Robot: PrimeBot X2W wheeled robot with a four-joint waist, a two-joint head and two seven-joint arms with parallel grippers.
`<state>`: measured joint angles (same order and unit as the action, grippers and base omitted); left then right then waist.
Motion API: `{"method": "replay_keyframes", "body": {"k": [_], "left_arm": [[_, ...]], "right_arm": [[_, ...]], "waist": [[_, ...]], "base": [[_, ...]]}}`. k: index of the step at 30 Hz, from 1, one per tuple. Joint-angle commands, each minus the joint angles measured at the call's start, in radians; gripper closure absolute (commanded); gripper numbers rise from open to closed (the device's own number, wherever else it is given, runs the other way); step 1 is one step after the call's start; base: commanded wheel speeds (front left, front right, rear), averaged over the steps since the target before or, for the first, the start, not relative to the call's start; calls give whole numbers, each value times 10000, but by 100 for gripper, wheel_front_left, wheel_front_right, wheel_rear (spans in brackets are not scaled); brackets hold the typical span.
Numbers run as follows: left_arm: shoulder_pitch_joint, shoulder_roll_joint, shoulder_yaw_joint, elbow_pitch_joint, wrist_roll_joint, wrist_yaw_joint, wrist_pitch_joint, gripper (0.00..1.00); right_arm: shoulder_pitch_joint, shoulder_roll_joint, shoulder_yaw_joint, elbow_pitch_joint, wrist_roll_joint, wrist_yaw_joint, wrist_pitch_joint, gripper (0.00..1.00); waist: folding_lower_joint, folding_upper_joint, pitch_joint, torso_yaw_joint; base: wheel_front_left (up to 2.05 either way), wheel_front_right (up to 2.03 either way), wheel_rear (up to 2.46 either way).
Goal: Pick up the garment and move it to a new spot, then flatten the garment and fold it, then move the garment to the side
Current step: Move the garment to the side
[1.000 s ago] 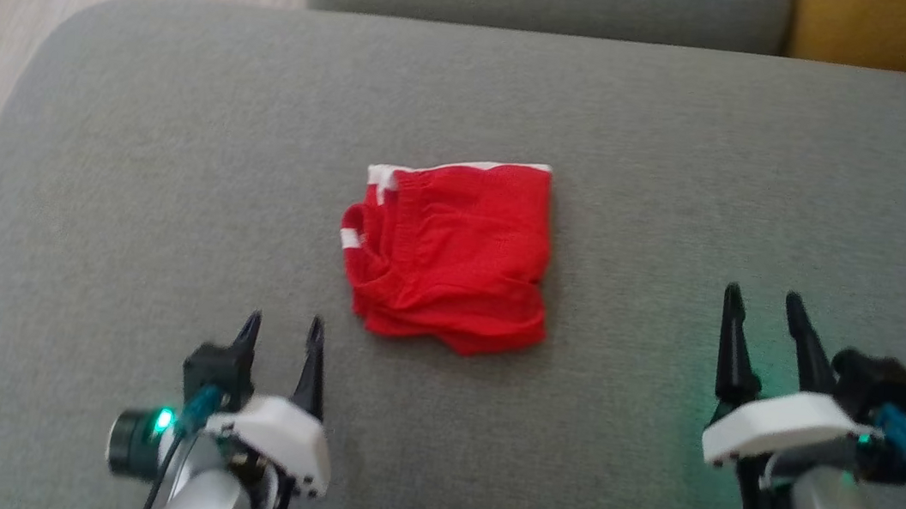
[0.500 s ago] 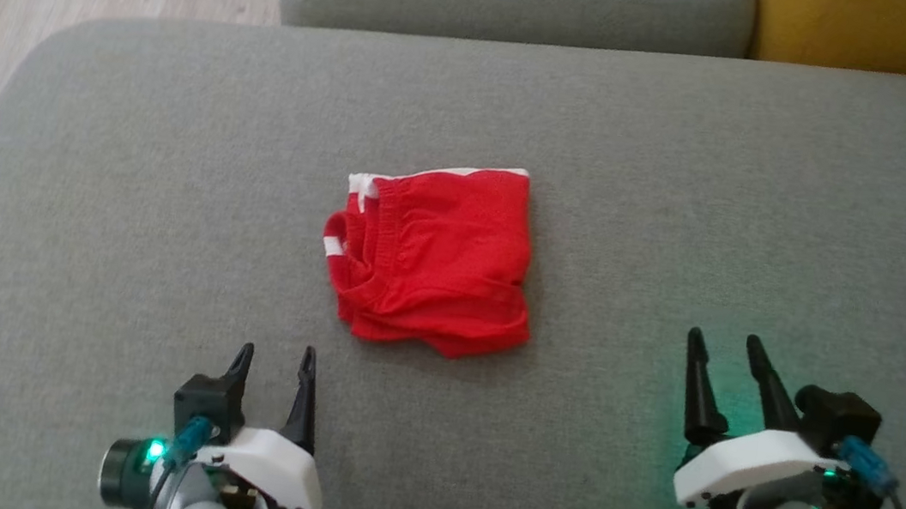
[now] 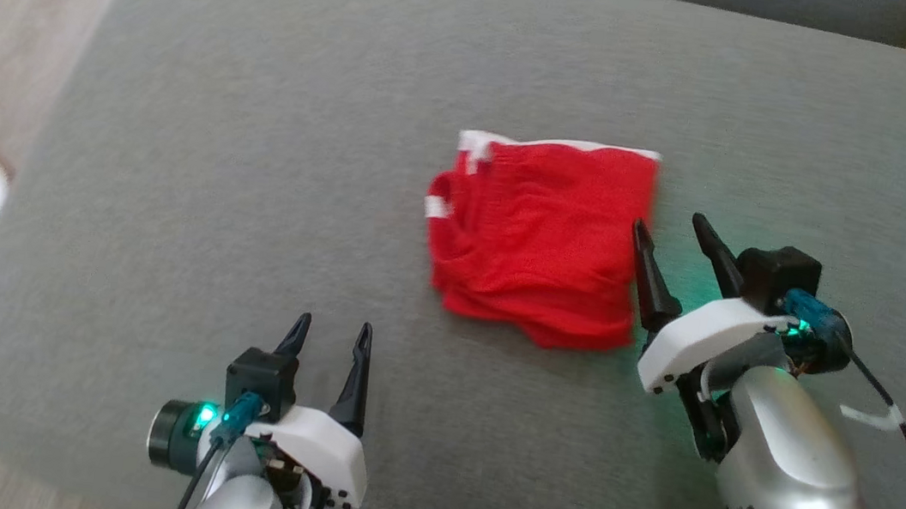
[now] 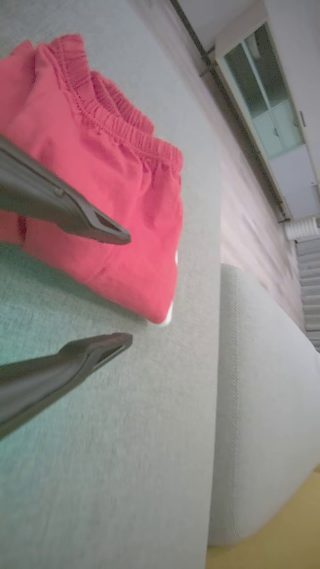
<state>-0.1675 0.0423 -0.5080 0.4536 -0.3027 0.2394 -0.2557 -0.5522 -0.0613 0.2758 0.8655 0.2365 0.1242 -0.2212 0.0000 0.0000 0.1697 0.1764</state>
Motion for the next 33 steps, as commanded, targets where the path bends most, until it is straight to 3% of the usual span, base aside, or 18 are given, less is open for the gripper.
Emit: {"method": "replay_keyframes", "body": {"k": [1,6,7,8,9,15,28,33], "left_arm": [[-349,79,253,-343,-68,89,-61,0],[-314,79,277,-408,-92,122,-61,0],[-304,79,294,-427,-85,129,-61,0],[-298,79,318,-450,-82,151,-61,0],[-300,79,343,-469,-73,171,-61,0],[-377,79,522,-382,93,60,-61,0],[-1109,79,646,170,144,-269,-61,0],[-1466,79,664,402,270,-362,-61,0]], "right_arm": [[-344,19,252,296,-164,65,195,0],[-585,14,357,1524,-306,65,974,0],[-599,29,417,1690,-212,65,1042,9],[-620,42,502,1793,-135,65,1024,63],[-643,52,616,1867,-82,65,973,100],[-902,91,1088,1936,408,65,293,100],[-792,108,2795,1483,2141,65,146,100],[-758,109,3417,1072,2818,65,58,100]], "waist": [[0,0,326,609],[0,0,395,832],[0,0,406,834],[0,0,411,803],[0,0,405,744],[0,0,194,-411],[0,0,-38,-5331],[0,0,288,-6709]], "base": [[0,0,0],[0,0,0],[0,0,0],[0,0,0],[0,0,0],[0,0,0],[0,0,0],[0,0,0]]}}
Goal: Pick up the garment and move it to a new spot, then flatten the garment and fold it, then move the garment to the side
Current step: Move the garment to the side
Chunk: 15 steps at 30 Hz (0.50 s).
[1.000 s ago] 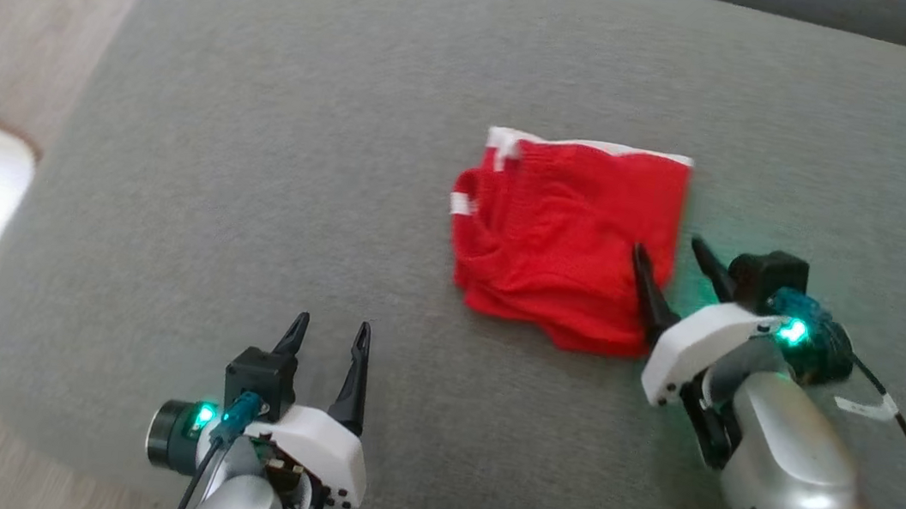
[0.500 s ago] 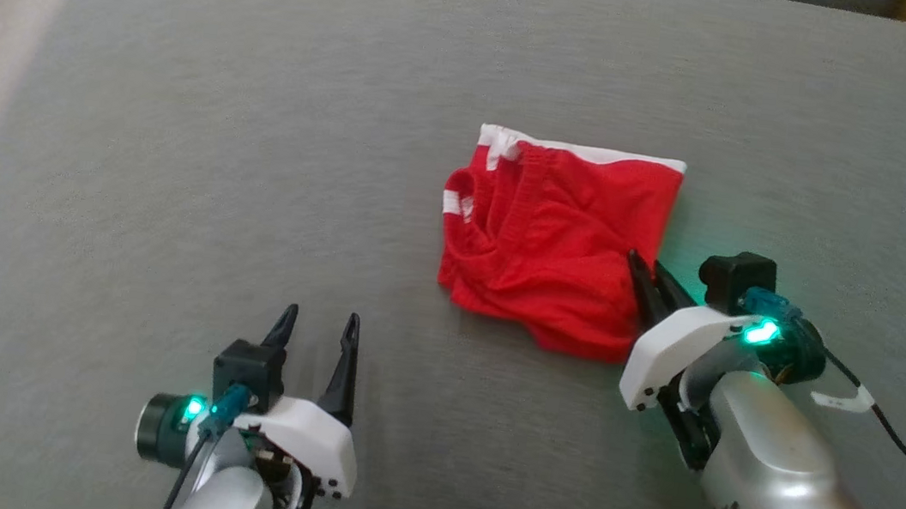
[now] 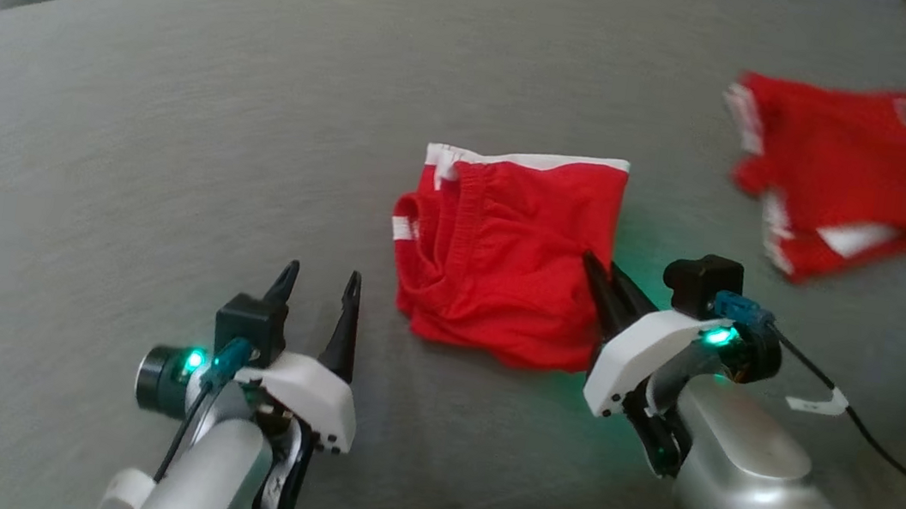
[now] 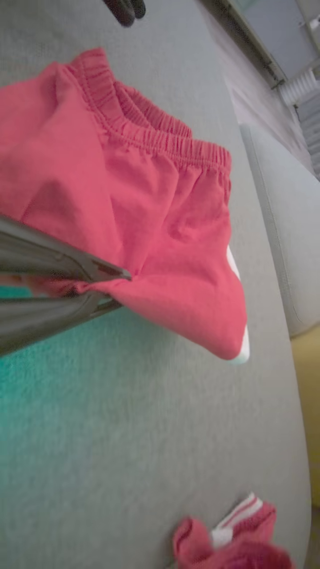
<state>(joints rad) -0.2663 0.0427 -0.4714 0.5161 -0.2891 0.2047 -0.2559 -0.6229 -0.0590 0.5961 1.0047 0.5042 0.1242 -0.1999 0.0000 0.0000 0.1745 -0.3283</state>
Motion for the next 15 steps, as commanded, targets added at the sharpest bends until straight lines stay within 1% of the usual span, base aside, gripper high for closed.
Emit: {"method": "replay_keyframes", "body": {"k": [1,3,7,9,12,14,15], "left_arm": [[-554,76,281,-189,152,-35,-59,0],[-699,76,212,-115,189,-76,-59,0],[-916,76,36,109,141,-213,-59,0],[-911,76,9,149,62,-215,-59,0],[-920,76,-124,163,-16,-222,-59,0],[-917,76,-219,156,-40,-214,-59,0],[-917,76,-219,156,-40,-214,-59,0]], "right_arm": [[-63,83,314,-377,229,65,-185,100],[-119,53,473,-464,375,65,-257,100],[-326,-122,541,-564,620,65,-400,100],[-506,-245,605,-508,628,65,-442,100],[-934,-640,661,-316,491,65,-488,100],[-1321,-1061,762,-156,253,65,-509,100],[-1321,-1061,762,-156,253,65,-509,100]], "waist": [[0,0,318,-1824],[0,0,477,-2034],[0,0,690,-2078],[0,0,742,-2040],[0,0,818,-1683],[0,0,863,-1344],[0,0,863,-1344]], "base": [[0,0,0],[0,0,0],[0,0,0],[0,0,0],[0,0,0],[0,0,0],[0,0,0]]}}
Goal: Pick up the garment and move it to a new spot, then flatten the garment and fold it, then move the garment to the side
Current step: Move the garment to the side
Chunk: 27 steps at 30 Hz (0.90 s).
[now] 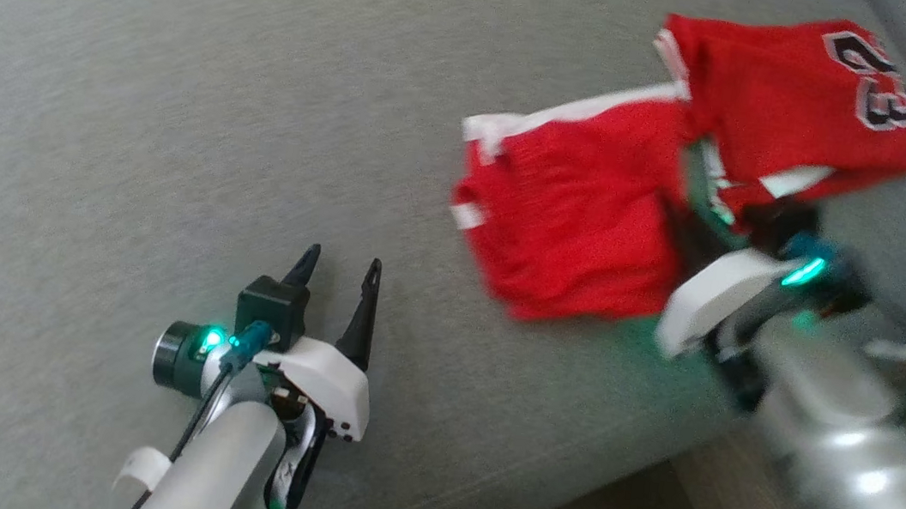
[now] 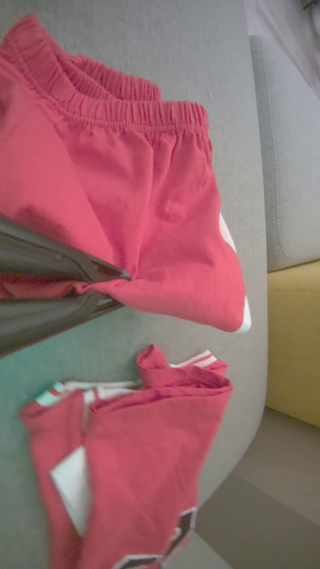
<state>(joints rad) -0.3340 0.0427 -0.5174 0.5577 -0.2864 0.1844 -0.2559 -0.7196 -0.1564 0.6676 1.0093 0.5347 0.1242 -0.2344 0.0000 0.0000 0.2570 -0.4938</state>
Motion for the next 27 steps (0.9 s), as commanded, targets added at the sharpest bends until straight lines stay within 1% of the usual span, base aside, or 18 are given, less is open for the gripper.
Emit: {"method": "replay_keyframes", "body": {"k": [1,4,8,10,14,19,24,25,26,27], "left_arm": [[-223,76,206,-262,-78,5,-59,0],[-140,76,62,-269,-81,27,-59,0],[44,76,22,-318,-145,116,-59,0],[150,76,29,-357,-158,156,-59,0],[353,76,172,-405,-111,217,-59,0],[465,76,328,-460,-62,199,-59,0],[411,76,359,-559,-97,230,-59,0],[396,76,366,-573,-101,238,-59,0],[388,76,381,-582,-101,245,-59,0],[381,76,402,-595,-97,256,-59,0]], "right_arm": [[-563,-339,137,-107,-223,65,-171,100],[-1192,-1340,371,404,-769,65,-141,100],[-1990,-2619,442,1299,-1347,65,-5,100],[-2326,-3079,375,1788,-1592,65,19,100],[-2768,-3625,166,2416,-2010,65,23,100],[-2940,-4026,-92,2703,-2604,65,71,100],[-2886,-4125,-496,2781,-3158,65,63,100],[-2875,-4148,-603,2788,-3273,65,61,84],[-2880,-4154,-752,2793,-3366,65,30,38],[-2896,-4145,-948,2796,-3431,65,-32,0]], "waist": [[0,0,55,469],[0,0,109,1027],[0,0,170,1656],[0,0,214,1884],[0,0,254,2153],[0,0,197,2245],[0,0,126,2181],[0,0,122,2162],[0,0,116,2143],[0,0,116,2126]], "base": [[0,0,0],[0,0,0],[0,0,0],[0,0,0],[0,0,0],[0,0,0],[0,0,0],[0,0,0],[0,0,0],[0,0,0]]}}
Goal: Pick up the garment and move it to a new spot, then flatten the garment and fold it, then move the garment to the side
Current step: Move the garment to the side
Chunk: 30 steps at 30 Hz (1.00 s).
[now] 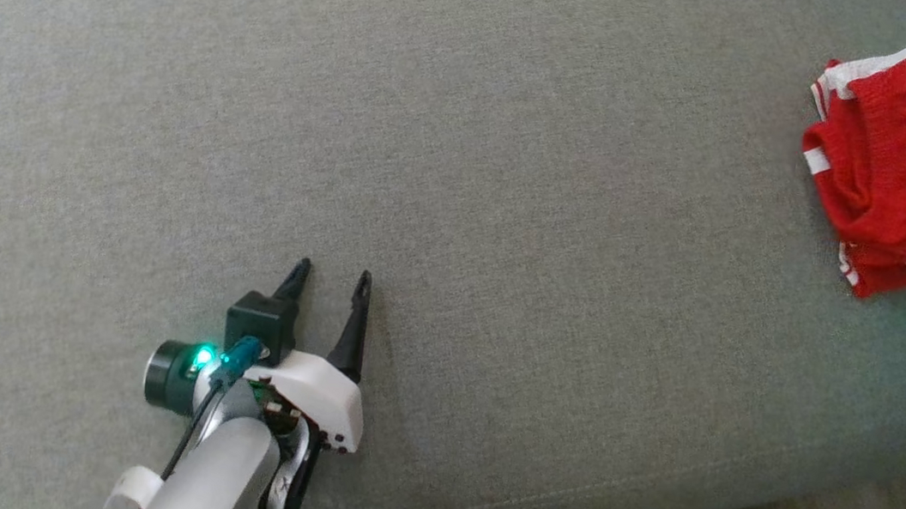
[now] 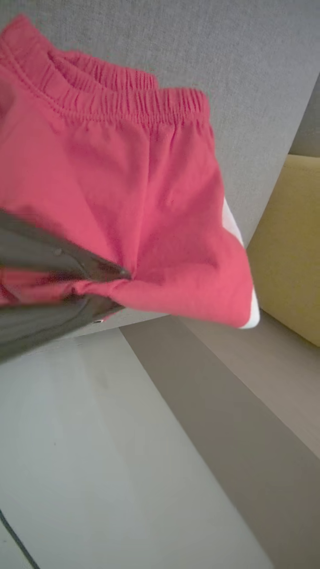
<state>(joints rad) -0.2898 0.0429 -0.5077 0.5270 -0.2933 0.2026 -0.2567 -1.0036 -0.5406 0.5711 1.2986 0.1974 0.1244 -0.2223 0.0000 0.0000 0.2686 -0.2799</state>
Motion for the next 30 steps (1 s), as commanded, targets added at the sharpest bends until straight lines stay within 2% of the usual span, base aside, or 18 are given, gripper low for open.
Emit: {"method": "replay_keyframes", "body": {"k": [1,4,7,10,16,17,23,30], "left_arm": [[-54,74,364,-310,-67,115,-51,0],[-46,74,630,-350,-73,240,-51,0],[3,74,953,-454,-52,340,-51,0],[124,74,1344,-601,-4,438,-51,0],[385,74,1953,-1018,59,478,-51,0],[385,74,1953,-1018,59,478,-51,0],[782,74,2145,-1551,88,494,-51,0],[1114,74,2281,-1479,592,613,-51,0]], "right_arm": [[-75,-269,-120,-96,-198,63,-218,0],[-116,31,-877,-324,-637,63,-372,0],[251,462,-1689,-1419,-900,63,-388,0],[1068,1140,-2668,-2873,-953,63,-390,0],[2989,2891,-3979,-5275,-983,63,-392,0],[2989,2891,-3979,-5275,-983,63,-392,0],[4863,4280,-4855,-6448,-1028,63,-393,0],[5974,4809,-5236,-6956,-1113,63,-393,0]], "waist": [[0,0,1,-27],[0,0,-29,-59],[0,0,-136,-2],[0,0,-299,114],[0,0,-589,629],[0,0,-589,629],[0,0,-851,1392],[0,0,-1230,1958]], "base": [[0,0,0],[0,0,0],[0,0,0],[0,0,0],[0,0,0],[0,0,0],[0,0,0],[0,0,0]]}}
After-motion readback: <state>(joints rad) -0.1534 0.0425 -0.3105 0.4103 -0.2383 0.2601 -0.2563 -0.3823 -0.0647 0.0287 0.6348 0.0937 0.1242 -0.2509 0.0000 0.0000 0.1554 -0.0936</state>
